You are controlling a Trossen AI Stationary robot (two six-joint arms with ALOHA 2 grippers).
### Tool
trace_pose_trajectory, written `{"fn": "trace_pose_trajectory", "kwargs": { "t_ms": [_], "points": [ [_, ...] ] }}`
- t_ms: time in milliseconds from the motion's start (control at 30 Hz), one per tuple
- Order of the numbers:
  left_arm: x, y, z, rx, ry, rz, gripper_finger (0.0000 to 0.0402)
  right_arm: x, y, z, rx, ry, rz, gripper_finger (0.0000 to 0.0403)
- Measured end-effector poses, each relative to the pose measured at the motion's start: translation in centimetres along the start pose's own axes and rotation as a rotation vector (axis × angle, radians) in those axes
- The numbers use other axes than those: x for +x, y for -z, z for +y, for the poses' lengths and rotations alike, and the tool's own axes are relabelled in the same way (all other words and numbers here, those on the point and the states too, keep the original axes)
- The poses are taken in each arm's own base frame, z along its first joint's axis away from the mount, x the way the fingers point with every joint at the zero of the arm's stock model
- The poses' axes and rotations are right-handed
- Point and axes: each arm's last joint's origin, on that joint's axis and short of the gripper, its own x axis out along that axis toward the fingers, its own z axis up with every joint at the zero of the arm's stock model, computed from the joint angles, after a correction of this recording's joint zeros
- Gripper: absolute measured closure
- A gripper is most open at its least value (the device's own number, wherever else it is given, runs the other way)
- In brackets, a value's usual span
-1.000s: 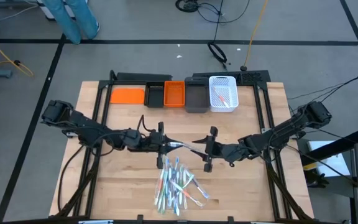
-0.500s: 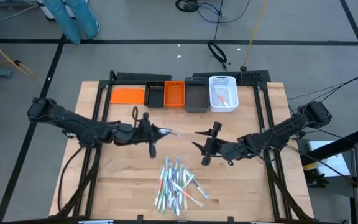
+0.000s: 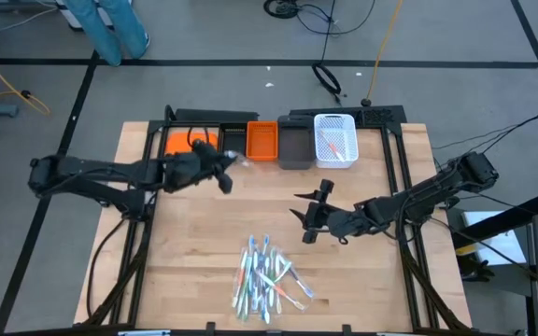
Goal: Pick & Place Toothbrushes
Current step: Put the violet toothbrush into the black basket
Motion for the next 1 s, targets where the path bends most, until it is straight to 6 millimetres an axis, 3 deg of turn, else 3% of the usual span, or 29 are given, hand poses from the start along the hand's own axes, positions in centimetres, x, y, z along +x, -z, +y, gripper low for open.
{"fn": "trace_pose_trajectory", "kwargs": {
  "t_ms": [200,433,600,1000],
  "points": [
    [1.6,-0.7,3.8,-0.057,-0.062,0.028,0.0401,0.0,0.6,0.1,0.003,-0.054,0.032,0.0206],
    [2.6,-1.0,7.9,-0.116,-0.09,0.066,0.0401,0.4,3.3,-0.1,0.022,-0.035,0.098,0.0207],
    [3.9,-0.4,9.6,-0.13,-0.09,0.125,0.0401,0.7,4.5,-0.4,0.06,-0.019,0.102,0.0207],
    [6.9,1.2,12.4,-0.181,-0.112,0.19,0.0401,0.8,4.5,-0.5,0.075,-0.017,0.067,0.0207]
  ]
}}
